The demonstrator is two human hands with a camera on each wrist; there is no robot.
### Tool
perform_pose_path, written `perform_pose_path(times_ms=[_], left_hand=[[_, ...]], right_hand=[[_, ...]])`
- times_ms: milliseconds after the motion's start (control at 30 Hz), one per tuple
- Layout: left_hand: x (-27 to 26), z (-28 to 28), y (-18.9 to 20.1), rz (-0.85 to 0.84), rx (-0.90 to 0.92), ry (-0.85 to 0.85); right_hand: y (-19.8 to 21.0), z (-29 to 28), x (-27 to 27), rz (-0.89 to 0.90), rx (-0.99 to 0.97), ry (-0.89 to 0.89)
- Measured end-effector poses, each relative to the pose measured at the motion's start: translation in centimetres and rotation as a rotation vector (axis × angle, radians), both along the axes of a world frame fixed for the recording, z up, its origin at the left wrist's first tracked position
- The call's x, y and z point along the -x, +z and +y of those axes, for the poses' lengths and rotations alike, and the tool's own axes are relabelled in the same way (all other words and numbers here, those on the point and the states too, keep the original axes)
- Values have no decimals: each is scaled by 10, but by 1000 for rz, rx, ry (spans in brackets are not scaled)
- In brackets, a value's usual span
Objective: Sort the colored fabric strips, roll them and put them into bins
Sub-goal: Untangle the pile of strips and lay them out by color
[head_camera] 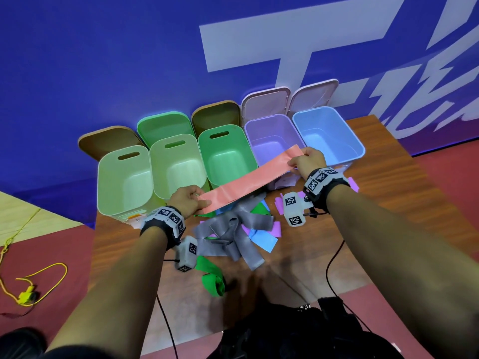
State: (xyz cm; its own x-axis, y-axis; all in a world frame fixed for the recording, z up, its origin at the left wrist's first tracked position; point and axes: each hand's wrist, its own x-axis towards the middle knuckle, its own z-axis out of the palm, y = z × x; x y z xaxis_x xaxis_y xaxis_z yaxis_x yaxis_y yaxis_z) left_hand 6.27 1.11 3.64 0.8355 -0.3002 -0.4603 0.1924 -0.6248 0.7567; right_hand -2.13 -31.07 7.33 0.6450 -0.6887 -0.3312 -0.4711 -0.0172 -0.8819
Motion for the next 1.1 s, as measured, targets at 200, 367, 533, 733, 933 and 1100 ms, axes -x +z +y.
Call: perform_pose_path(times_ms=[200,367,533,733,933,1100], left_hand=[[9,-14,-3,-16,29,-41],[18,-38,-16,29,59,-79],[30,-70,-37,51,109,-190],[45,-105,-69,113,89,-260],[53,-140,-76,185,31,-264],[48,-158,-78,204,3,-267]], right_hand=[[-4,-10,11,36,9,-22],[-14,-32,29,100,6,-46],[-22,-58,50,98,-55,-111],[-30,-85,79,129,-38,-206],[-41,-112,93,106,-20,-219],[-39,-124,95,54,-54,-235]])
